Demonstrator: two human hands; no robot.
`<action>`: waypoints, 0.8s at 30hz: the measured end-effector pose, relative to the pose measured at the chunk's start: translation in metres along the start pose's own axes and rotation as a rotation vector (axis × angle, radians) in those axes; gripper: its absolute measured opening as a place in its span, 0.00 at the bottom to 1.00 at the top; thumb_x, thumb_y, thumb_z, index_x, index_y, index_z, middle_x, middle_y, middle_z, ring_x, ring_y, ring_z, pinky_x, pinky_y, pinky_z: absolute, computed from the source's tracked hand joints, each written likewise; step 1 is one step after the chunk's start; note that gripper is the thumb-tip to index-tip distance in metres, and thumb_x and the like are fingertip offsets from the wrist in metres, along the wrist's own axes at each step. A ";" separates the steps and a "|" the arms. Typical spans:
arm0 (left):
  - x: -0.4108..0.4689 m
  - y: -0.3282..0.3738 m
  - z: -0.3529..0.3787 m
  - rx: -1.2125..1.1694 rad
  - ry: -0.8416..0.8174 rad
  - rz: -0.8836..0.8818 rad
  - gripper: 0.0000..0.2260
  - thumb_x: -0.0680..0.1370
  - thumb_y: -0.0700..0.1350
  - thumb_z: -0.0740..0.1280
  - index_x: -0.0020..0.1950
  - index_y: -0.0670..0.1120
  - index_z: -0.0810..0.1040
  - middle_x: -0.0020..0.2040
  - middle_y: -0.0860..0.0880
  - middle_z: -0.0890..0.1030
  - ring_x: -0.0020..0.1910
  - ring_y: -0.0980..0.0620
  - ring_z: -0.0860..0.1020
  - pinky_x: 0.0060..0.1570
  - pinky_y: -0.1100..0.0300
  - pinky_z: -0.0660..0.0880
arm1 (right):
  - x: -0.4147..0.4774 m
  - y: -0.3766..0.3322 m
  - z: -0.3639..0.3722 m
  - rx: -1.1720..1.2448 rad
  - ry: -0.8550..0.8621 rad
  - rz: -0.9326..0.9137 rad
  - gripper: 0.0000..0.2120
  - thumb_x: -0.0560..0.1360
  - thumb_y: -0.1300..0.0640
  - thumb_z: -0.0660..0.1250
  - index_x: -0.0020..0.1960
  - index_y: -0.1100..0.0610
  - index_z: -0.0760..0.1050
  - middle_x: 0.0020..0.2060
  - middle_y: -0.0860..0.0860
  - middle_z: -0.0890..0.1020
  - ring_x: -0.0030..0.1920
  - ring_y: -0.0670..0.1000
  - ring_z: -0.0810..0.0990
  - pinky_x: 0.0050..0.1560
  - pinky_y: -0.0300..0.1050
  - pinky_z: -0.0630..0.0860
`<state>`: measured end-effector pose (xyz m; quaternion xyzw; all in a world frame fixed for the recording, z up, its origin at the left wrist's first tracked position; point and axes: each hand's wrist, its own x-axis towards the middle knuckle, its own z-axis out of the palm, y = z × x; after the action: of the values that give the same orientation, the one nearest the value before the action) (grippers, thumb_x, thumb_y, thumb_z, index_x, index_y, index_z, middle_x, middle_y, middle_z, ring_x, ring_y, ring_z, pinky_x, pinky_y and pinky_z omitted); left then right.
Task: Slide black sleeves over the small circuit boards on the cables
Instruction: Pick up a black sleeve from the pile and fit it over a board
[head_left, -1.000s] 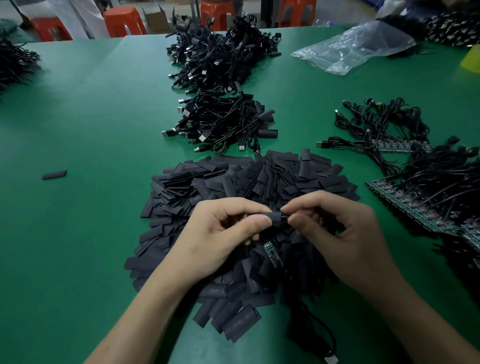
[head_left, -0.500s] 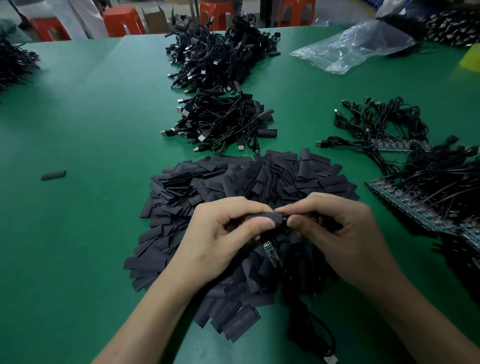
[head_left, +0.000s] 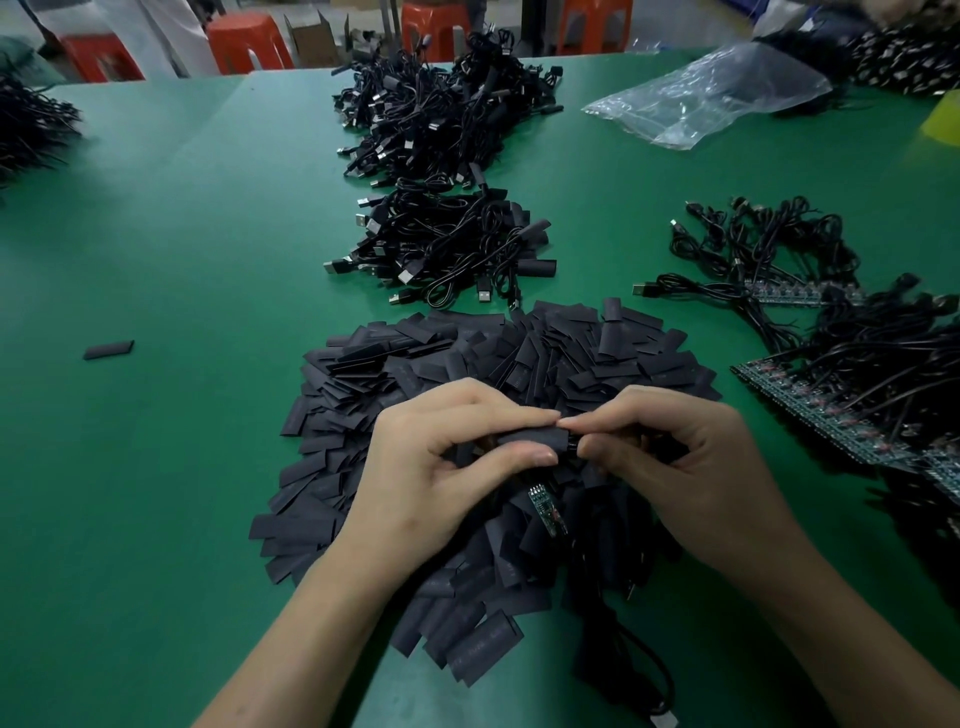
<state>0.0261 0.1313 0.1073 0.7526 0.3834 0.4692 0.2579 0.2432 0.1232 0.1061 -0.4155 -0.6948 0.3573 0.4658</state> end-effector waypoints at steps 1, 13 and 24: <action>0.000 0.000 0.000 0.005 0.013 0.009 0.09 0.73 0.44 0.78 0.53 0.45 0.88 0.46 0.52 0.85 0.47 0.55 0.83 0.48 0.65 0.76 | 0.000 0.000 0.000 -0.002 0.001 0.001 0.06 0.73 0.49 0.72 0.50 0.45 0.86 0.39 0.45 0.84 0.36 0.53 0.78 0.36 0.47 0.73; -0.001 0.007 0.005 0.091 0.051 0.068 0.07 0.76 0.44 0.76 0.53 0.46 0.87 0.48 0.53 0.83 0.48 0.56 0.82 0.49 0.66 0.74 | 0.000 -0.003 -0.001 0.106 -0.005 0.095 0.05 0.74 0.54 0.76 0.46 0.45 0.86 0.35 0.46 0.84 0.34 0.48 0.78 0.37 0.37 0.74; 0.000 0.005 -0.007 0.126 -0.235 0.032 0.05 0.80 0.46 0.72 0.55 0.52 0.83 0.45 0.57 0.77 0.46 0.55 0.79 0.46 0.64 0.71 | 0.001 -0.001 -0.001 0.193 -0.140 0.195 0.07 0.70 0.45 0.74 0.45 0.46 0.86 0.31 0.45 0.83 0.33 0.44 0.76 0.36 0.36 0.71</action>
<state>0.0217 0.1284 0.1138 0.8231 0.3672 0.3569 0.2456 0.2440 0.1240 0.1080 -0.4086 -0.6442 0.4939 0.4171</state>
